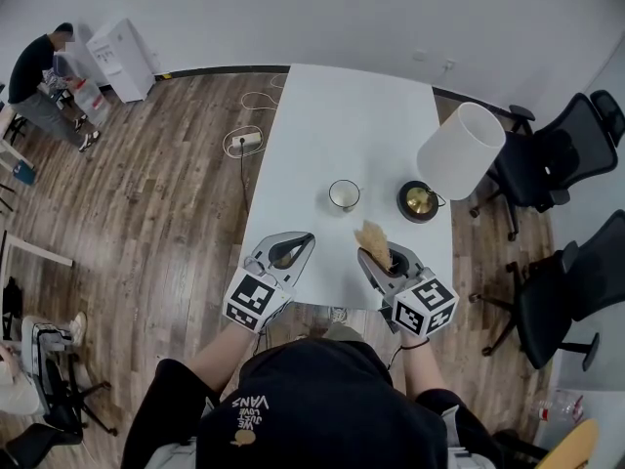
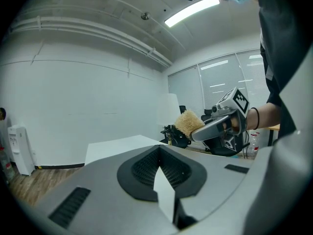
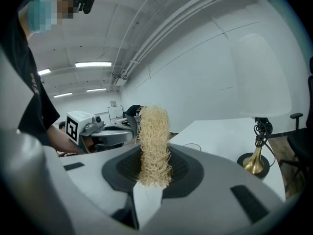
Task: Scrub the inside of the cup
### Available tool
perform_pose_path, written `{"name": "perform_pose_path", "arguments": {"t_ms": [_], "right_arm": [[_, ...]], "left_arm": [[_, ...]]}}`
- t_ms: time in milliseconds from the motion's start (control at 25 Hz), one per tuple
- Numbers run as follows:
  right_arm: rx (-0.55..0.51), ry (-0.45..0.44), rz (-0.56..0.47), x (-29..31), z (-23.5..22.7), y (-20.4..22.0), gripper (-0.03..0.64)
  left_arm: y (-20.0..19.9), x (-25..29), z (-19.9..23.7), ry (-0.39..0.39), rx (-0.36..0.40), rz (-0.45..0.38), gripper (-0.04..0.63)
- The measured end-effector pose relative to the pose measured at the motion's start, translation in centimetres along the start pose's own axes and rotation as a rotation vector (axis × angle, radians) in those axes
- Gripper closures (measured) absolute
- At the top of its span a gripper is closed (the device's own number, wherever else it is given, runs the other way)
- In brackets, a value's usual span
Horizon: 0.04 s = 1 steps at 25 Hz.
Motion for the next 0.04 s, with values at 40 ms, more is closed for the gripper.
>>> {"name": "perform_pose_path", "arguments": {"t_ms": [40], "right_arm": [[0.001, 0.0, 0.0, -0.01, 0.01, 0.01, 0.523]], "left_arm": [[0.0, 0.0, 0.0, 0.0, -0.001, 0.0, 0.584]]}}
Point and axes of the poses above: the fingertips, and each gripper's own axes: x forward along the fingers, z to its left, y out of its underside, the point moved 2 cm from there along -x, backward along the fingers
